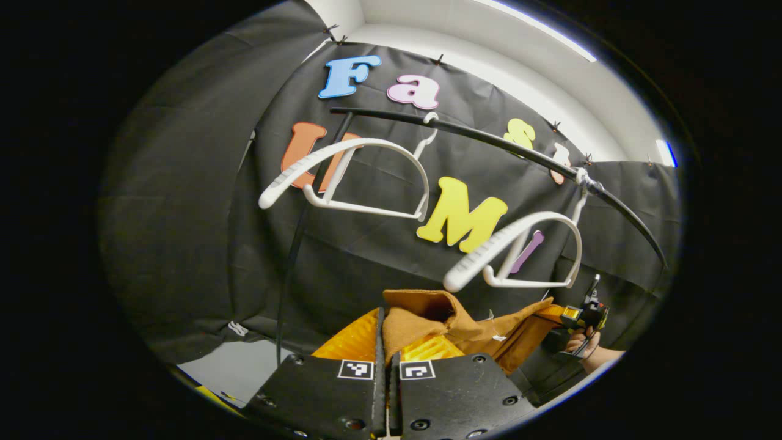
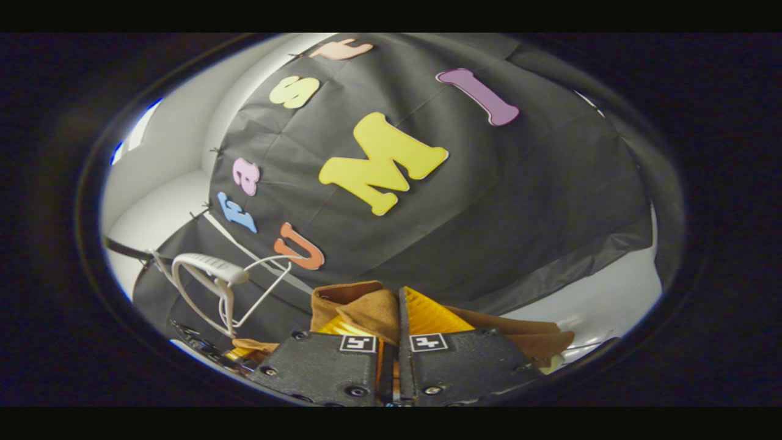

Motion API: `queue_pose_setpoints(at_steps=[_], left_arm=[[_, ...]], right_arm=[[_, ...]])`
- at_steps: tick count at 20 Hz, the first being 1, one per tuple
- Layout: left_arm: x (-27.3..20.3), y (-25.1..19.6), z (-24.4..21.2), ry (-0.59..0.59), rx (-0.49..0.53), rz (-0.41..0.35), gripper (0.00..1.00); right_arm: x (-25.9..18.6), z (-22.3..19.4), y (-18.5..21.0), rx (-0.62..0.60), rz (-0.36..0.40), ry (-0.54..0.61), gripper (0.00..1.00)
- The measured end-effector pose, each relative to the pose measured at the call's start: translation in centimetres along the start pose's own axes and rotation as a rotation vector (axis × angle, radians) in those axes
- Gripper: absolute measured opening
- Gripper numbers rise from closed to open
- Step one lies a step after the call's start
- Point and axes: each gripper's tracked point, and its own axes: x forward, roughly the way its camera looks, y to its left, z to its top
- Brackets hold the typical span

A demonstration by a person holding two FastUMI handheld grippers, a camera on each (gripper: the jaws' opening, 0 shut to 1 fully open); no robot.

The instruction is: Grasp the clothes on the hanger with both hands and then place them into the laundry hamper below.

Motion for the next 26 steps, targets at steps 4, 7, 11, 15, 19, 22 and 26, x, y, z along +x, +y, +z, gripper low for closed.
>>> queue_pose_setpoints(at_steps=[4,7,11,15,19,22,26], left_arm=[[-1.4,-0.9,-1.5,0.010,0.025,-0.005,0.07],[-2.1,-2.0,-3.2,0.038,0.045,-0.016,0.07],[-2.8,-4.7,-4.9,0.056,0.060,-0.060,0.02],[-3.1,-8.3,-6.0,0.072,0.082,-0.127,0.07],[-3.5,-12.0,-6.0,0.079,0.099,-0.203,0.02],[-4.1,-14.9,-5.9,0.083,0.114,-0.255,0.02],[-4.7,-17.1,-5.0,0.068,0.132,-0.300,0.02]], right_arm=[[-1.8,-2.4,0.8,-0.055,-0.011,0.011,0.05],[-3.0,-5.0,1.4,-0.088,-0.017,0.039,0.05],[-4.5,-7.9,3.8,-0.129,0.013,0.074,0.05],[-5.4,-11.2,7.2,-0.166,0.068,0.126,0.05],[-6.1,-14.3,10.9,-0.191,0.135,0.180,0.05],[-6.6,-16.2,14.3,-0.166,0.205,0.220,0.05],[-7.6,-18.2,17.6,-0.152,0.278,0.257,0.05]])
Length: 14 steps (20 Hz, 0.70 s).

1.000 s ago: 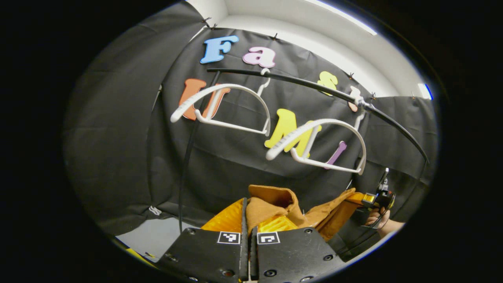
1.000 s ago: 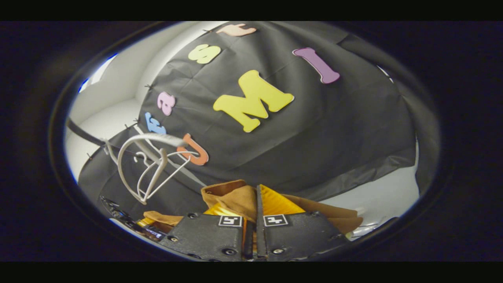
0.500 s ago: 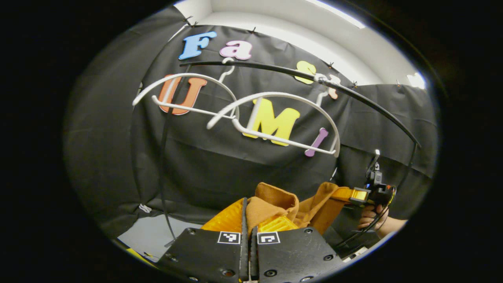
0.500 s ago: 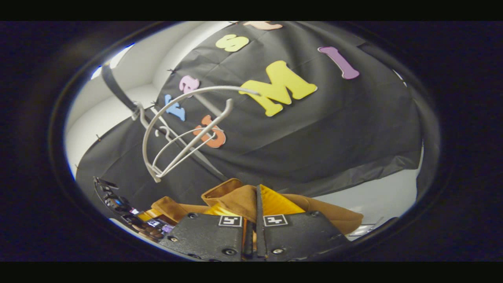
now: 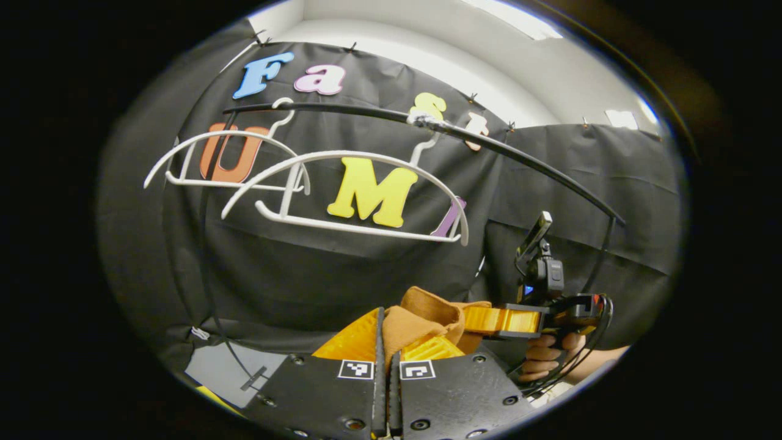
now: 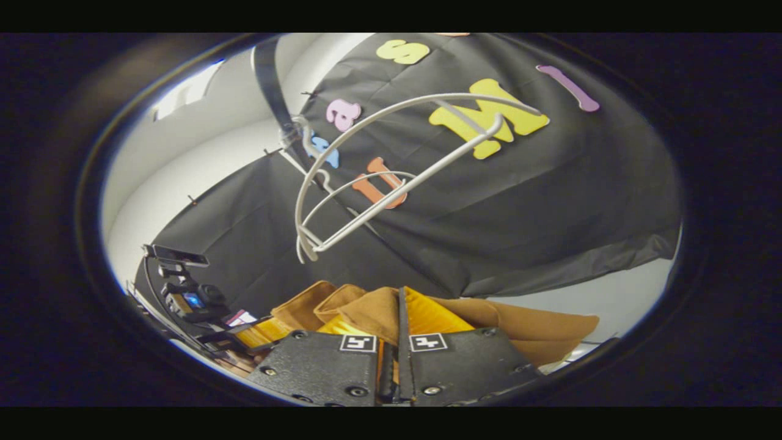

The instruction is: Grasp the clothes on the hanger with both hands and then place them into the laundry hamper below.

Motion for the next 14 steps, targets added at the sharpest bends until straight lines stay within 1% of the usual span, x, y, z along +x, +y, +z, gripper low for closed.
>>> queue_pose_setpoints(at_steps=[3,4,5,6,7,8,9,10,11,14], left_arm=[[-0.3,-0.6,0.2,0.001,-0.011,-0.018,0.02],[-0.3,-0.7,0.2,0.003,-0.013,-0.023,0.07],[-0.5,-0.7,0.0,0.008,-0.011,-0.026,0.02],[-0.4,-0.6,-0.1,0.010,-0.005,-0.029,0.02],[-0.4,-0.3,-0.6,0.019,-0.005,-0.025,0.02],[-0.5,0.1,-1.2,0.029,-0.007,-0.019,0.02],[-0.3,0.6,-2.1,0.044,-0.015,-0.013,0.02],[-0.2,1.0,-3.4,0.060,-0.027,-0.009,0.02],[0.0,1.6,-4.5,0.080,-0.046,-0.002,0.02],[0.2,3.4,-8.4,0.138,-0.099,0.026,0.01]], right_arm=[[0.1,-1.0,2.1,0.101,0.073,0.014,0.05],[0.5,-1.4,2.4,0.118,0.079,0.022,0.06],[0.7,-1.9,2.6,0.114,0.084,0.030,0.06],[1.1,-2.3,2.5,0.096,0.079,0.040,0.04],[1.5,-2.6,2.2,0.086,0.073,0.044,0.04],[1.9,-3.2,1.5,0.090,0.067,0.058,0.06],[2.1,-4.1,0.8,0.112,0.064,0.076,0.05],[2.5,-4.8,-0.1,0.143,0.054,0.090,0.07],[2.8,-5.8,-1.1,0.160,0.048,0.105,0.05],[3.7,-9.4,-3.8,0.227,-0.006,0.165,0.04]])
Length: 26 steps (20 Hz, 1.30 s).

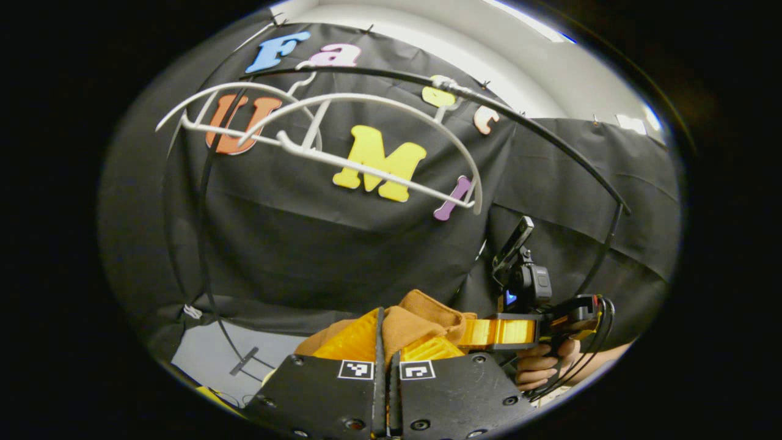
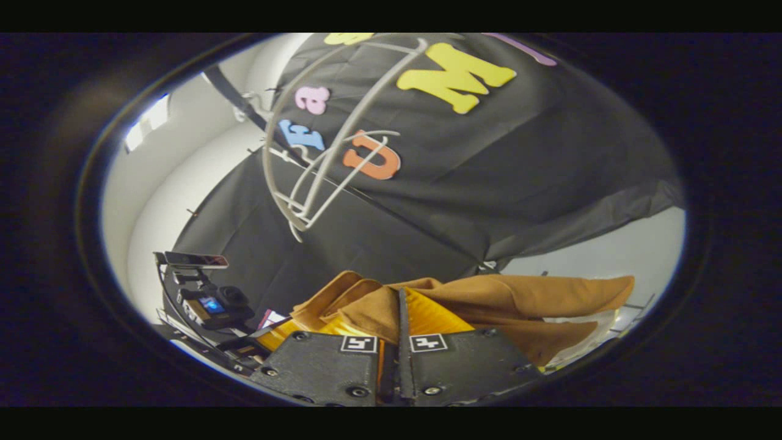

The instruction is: Grasp the clothes on the hanger with both hands and then place them into the laundry hamper below.

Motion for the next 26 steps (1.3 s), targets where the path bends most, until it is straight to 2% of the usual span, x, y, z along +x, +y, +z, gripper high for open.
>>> queue_pose_setpoints(at_steps=[1,5,9,10,12,13,14,16,17,18,20,21,24,26], left_arm=[[0.4,0.7,-1.3,0.019,-0.018,0.010,0.01],[1.7,3.4,-5.5,0.091,-0.086,0.052,0.02],[2.7,4.9,-9.6,0.185,-0.116,0.086,0.01],[3.0,5.3,-10.7,0.212,-0.108,0.092,0.01],[3.2,6.2,-12.9,0.268,-0.088,0.108,0.02],[3.4,6.6,-13.8,0.296,-0.084,0.122,0.02],[3.8,7.0,-14.8,0.323,-0.080,0.138,0.02],[4.1,8.2,-17.1,0.400,-0.071,0.193,0.02],[3.9,9.1,-18.6,0.468,-0.076,0.231,0.09],[3.9,9.8,-20.0,0.520,-0.079,0.264,0.04],[3.9,9.7,-21.5,0.585,-0.117,0.288,0.40],[3.9,9.8,-21.6,0.591,-0.133,0.299,0.58],[3.5,10.4,-22.2,0.600,-0.161,0.319,0.65],[2.7,10.5,-21.5,0.603,-0.146,0.336,0.85]], right_arm=[[0.5,-0.9,-1.1,0.021,-0.015,0.016,0.07],[2.3,-4.4,-5.2,0.066,-0.096,0.075,0.04],[3.8,-6.9,-9.7,0.063,-0.214,0.123,0.07],[4.0,-7.3,-10.9,0.055,-0.248,0.135,0.05],[4.2,-8.1,-13.2,0.033,-0.327,0.154,0.04],[4.2,-8.5,-14.7,0.028,-0.373,0.160,0.07],[4.1,-8.7,-16.1,0.026,-0.416,0.171,0.04],[3.6,-9.4,-19.2,0.012,-0.530,0.208,0.04],[2.9,-10.0,-20.7,-0.010,-0.596,0.245,0.01],[2.5,-10.1,-21.7,-0.033,-0.636,0.276,0.19],[2.0,-10.0,-23.5,-0.117,-0.720,0.304,0.33],[1.3,-9.5,-24.2,-0.169,-0.766,0.309,0.45],[0.6,-9.0,-24.1,-0.272,-0.823,0.288,0.60],[-0.1,-8.3,-23.5,-0.302,-0.848,0.257,0.61]])
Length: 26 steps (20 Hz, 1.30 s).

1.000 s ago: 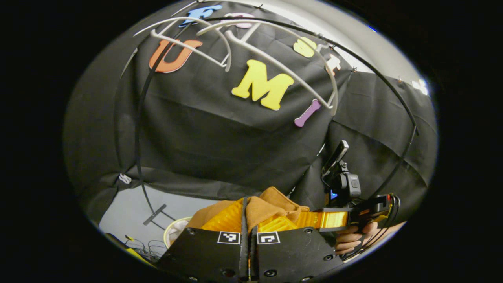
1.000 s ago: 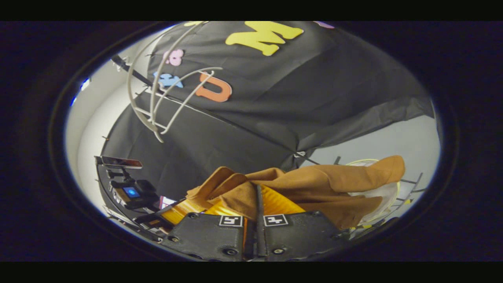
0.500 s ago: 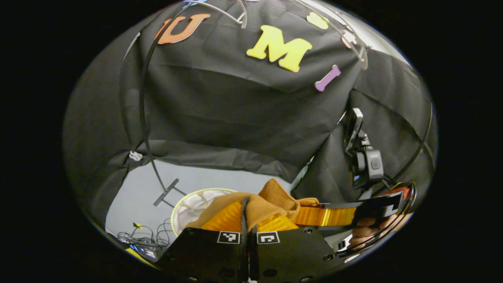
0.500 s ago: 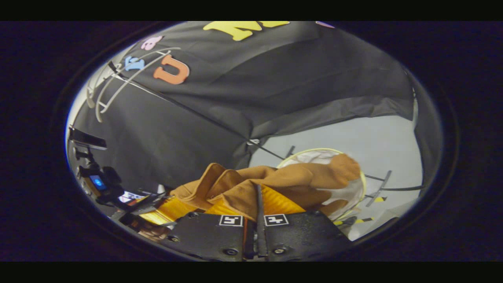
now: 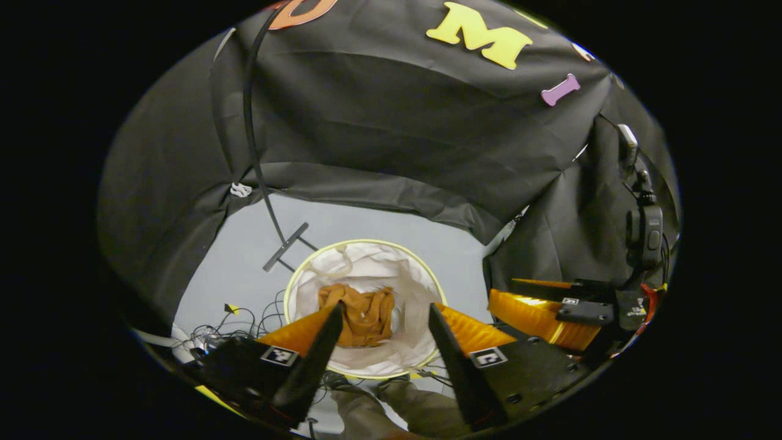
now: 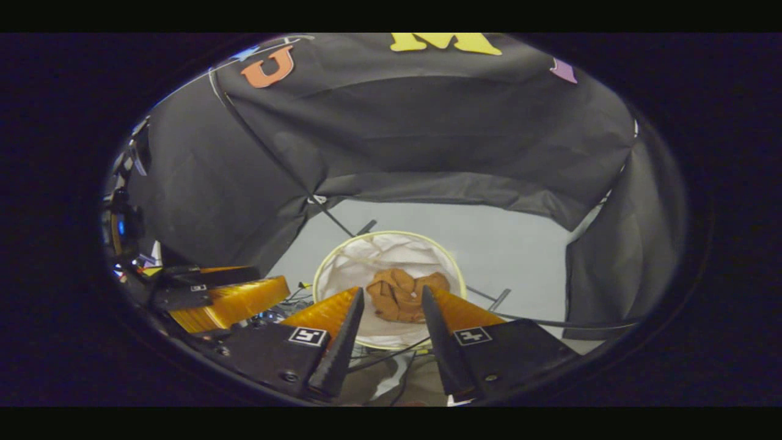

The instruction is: Grasp the clothes on the hanger with both hands and then place them into the laundry hamper below.

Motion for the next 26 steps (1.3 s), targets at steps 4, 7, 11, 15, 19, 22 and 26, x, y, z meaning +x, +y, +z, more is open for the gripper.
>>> queue_pose_setpoints(at_steps=[4,7,11,15,19,22,26], left_arm=[[-3.1,0.7,1.4,-0.037,0.040,0.060,1.00],[-6.4,0.4,3.0,-0.101,0.096,0.090,0.96],[-10.5,-0.3,5.8,-0.216,0.177,0.116,0.96],[-15.4,-1.8,8.5,-0.345,0.211,0.110,0.96],[-21.1,-3.1,11.4,-0.499,0.248,0.118,0.95],[-26.5,-4.2,13.8,-0.640,0.287,0.123,0.95],[-33.4,-5.4,16.1,-0.841,0.315,0.085,0.89]], right_arm=[[-2.0,1.4,-0.7,0.014,-0.072,-0.136,0.65],[-5.6,3.0,-0.8,0.036,-0.091,-0.253,0.66],[-11.8,5.9,-1.0,0.051,-0.107,-0.414,0.66],[-18.5,8.4,-0.4,0.018,-0.122,-0.555,0.81],[-23.8,9.7,1.0,-0.012,-0.117,-0.676,0.80],[-29.9,10.6,2.1,-0.004,-0.101,-0.786,0.80],[-36.8,11.2,2.7,0.010,-0.138,-0.968,0.92]])
